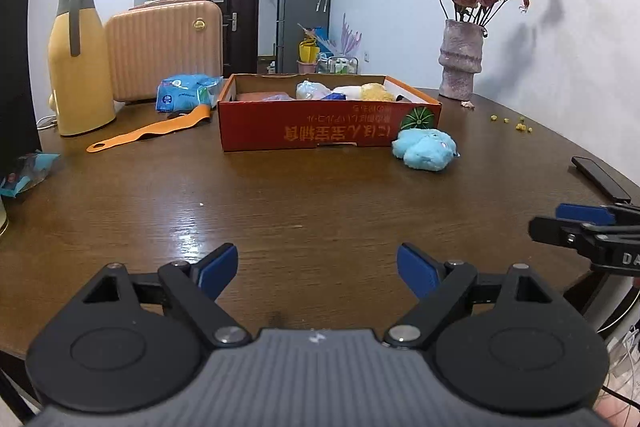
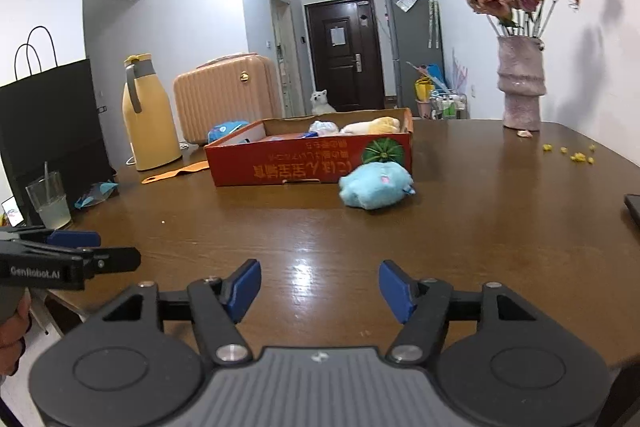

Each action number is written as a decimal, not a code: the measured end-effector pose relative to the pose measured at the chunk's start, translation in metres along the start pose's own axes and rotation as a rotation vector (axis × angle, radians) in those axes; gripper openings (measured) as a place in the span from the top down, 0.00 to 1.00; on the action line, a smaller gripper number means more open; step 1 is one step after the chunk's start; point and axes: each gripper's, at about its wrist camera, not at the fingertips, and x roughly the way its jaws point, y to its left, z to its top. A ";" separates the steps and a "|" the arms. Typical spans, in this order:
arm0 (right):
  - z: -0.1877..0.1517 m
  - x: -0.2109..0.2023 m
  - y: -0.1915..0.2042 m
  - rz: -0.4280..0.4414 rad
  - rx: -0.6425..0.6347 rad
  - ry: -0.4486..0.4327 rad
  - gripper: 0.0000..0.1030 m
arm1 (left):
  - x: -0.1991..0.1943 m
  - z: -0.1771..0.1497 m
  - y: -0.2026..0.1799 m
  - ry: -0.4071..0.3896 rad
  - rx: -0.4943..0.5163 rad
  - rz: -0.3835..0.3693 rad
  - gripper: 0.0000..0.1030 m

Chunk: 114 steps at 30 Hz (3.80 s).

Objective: Organize soft objects
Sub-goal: 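Reach both tools to the light-blue plush toy and grasp it, then lift the plush toy with both tools and carry it over the box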

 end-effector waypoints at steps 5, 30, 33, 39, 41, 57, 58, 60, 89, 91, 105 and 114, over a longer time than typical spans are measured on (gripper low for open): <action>0.001 -0.004 -0.010 -0.015 0.018 -0.015 0.37 | 0.011 0.007 0.001 0.001 -0.021 0.013 0.14; 0.101 0.211 -0.121 0.052 0.247 0.106 0.68 | 0.260 0.112 -0.062 0.234 -0.108 -0.418 0.51; 0.093 0.222 -0.125 0.098 0.288 0.109 0.71 | 0.261 0.108 -0.059 0.226 -0.129 -0.444 0.51; 0.089 0.215 -0.121 0.108 0.312 0.125 0.73 | 0.246 0.111 -0.056 0.245 -0.147 -0.467 0.72; 0.084 0.203 -0.110 0.116 0.299 0.136 0.74 | 0.229 0.103 -0.054 0.229 -0.138 -0.450 0.73; 0.033 0.106 0.042 0.333 0.127 0.191 0.80 | 0.093 0.038 0.075 0.150 -0.366 -0.144 0.61; 0.036 0.105 0.042 0.324 0.126 0.177 0.79 | 0.086 0.037 0.076 0.134 -0.372 -0.153 0.58; 0.041 0.108 0.036 0.303 0.145 0.169 0.78 | 0.078 0.037 0.076 0.115 -0.356 -0.180 0.51; 0.053 0.159 0.040 0.301 0.202 0.224 0.70 | 0.108 0.042 0.084 0.164 -0.430 -0.403 0.63; 0.073 0.162 0.041 0.312 0.193 0.184 0.70 | 0.110 0.064 0.092 0.101 -0.405 -0.412 0.64; 0.200 0.307 0.055 0.288 0.004 0.085 0.72 | 0.234 0.190 0.149 0.047 -0.273 -0.335 0.68; 0.174 0.343 0.062 0.264 -0.054 0.224 0.86 | 0.265 0.171 0.132 0.117 -0.133 -0.274 0.86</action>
